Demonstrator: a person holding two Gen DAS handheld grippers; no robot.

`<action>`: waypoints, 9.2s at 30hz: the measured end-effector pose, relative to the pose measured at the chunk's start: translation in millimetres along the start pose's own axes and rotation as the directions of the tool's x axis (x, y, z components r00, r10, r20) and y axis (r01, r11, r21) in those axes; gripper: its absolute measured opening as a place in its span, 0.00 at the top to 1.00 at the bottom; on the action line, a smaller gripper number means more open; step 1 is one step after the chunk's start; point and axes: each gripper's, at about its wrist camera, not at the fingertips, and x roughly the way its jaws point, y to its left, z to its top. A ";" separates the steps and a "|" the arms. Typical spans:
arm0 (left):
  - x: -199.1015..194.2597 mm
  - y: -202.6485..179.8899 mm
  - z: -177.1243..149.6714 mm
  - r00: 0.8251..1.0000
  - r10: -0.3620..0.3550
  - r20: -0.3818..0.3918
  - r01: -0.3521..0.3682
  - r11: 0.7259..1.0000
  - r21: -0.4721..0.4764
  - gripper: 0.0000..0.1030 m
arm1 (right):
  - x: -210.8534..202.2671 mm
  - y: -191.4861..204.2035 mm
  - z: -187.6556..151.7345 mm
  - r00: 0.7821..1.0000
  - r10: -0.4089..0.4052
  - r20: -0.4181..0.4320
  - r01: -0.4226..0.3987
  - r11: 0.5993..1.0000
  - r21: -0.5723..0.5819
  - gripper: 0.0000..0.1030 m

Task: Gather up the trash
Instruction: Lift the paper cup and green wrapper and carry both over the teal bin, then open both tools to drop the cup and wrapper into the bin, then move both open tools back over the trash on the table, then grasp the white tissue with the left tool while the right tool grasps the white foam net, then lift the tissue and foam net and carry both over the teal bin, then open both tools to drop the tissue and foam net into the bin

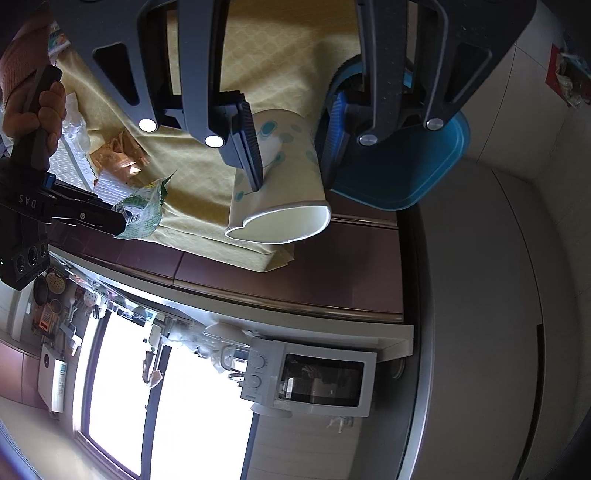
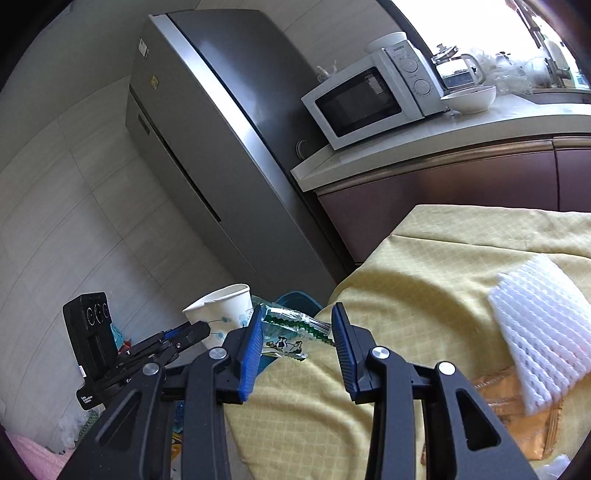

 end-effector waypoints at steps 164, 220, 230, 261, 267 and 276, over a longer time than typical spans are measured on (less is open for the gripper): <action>48.3 -112.0 -36.1 0.886 -0.417 -0.205 0.423 0.906 -0.013 0.90 | -100.2 -122.2 -18.2 0.980 -0.155 0.122 0.111 0.946 0.306 0.89; -14.7 47.1 -21.3 0.990 -0.130 -0.047 0.118 0.974 -0.193 0.90 | 43.4 -1.1 -6.1 0.983 0.133 -0.125 -0.125 0.989 0.074 0.89; -6.6 78.0 -19.4 0.996 -0.060 -0.060 0.044 0.971 -0.235 0.90 | 74.4 16.9 -0.4 0.974 0.143 -0.178 -0.138 0.990 0.040 0.89; 83.4 123.4 -52.0 0.972 0.047 -0.229 -0.115 0.950 -0.291 0.90 | 198.1 41.0 -10.2 0.926 -0.004 -0.376 -0.022 0.998 -0.065 0.89; 106.4 124.0 -54.8 0.962 0.079 -0.263 -0.156 0.945 -0.287 0.87 | 215.8 44.4 -18.1 0.909 -0.027 -0.416 -0.007 0.997 -0.081 0.87; 137.7 131.3 -66.2 0.945 0.111 -0.308 -0.204 0.935 -0.289 0.77 | 210.4 38.3 -19.4 0.909 -0.046 -0.413 0.017 0.997 -0.073 0.70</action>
